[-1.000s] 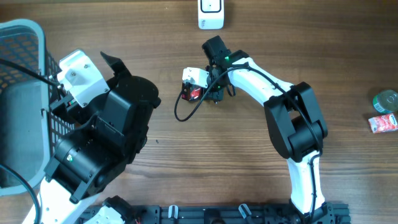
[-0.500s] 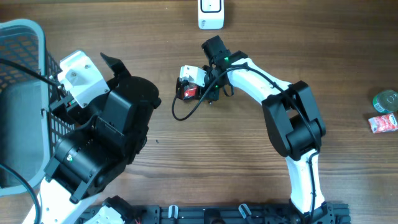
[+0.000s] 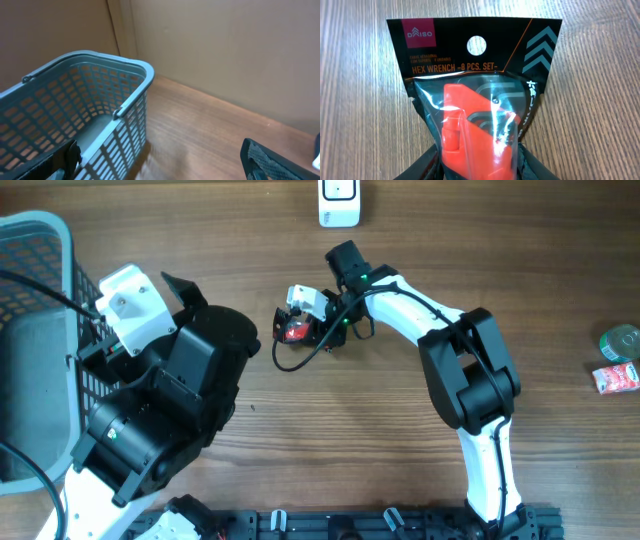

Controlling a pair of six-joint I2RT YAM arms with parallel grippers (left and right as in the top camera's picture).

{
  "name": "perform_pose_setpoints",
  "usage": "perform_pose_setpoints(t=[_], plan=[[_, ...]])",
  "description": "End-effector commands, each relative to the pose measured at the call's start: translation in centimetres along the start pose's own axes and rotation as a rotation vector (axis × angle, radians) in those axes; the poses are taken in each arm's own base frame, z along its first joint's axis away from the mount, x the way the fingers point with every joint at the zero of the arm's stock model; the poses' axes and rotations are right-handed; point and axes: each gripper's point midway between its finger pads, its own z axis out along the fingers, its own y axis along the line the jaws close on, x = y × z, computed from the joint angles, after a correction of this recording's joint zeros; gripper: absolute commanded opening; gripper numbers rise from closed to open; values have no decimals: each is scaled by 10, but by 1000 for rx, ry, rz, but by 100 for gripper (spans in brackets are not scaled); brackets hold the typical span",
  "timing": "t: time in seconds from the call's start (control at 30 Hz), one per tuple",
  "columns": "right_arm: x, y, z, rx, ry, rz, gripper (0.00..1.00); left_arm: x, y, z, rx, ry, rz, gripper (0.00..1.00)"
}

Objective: Scan the item barcode
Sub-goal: 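Raise the hex wrench package with the right gripper toward the scanner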

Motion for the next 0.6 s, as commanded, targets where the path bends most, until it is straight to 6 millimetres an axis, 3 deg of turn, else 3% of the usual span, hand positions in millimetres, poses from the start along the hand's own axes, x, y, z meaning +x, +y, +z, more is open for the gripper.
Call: perform_pose_setpoints(t=[0.0,0.33,0.57], plan=[[52,24,43,-143,72,230,28,-1,3,0,-17,-9,-3,100],[-13,19,10,-341,-245,444,32,2,4,0,-16,2,18,100],[-34,8,-45,-546,-485,537,33,4,6,0,-20,5,32,100]])
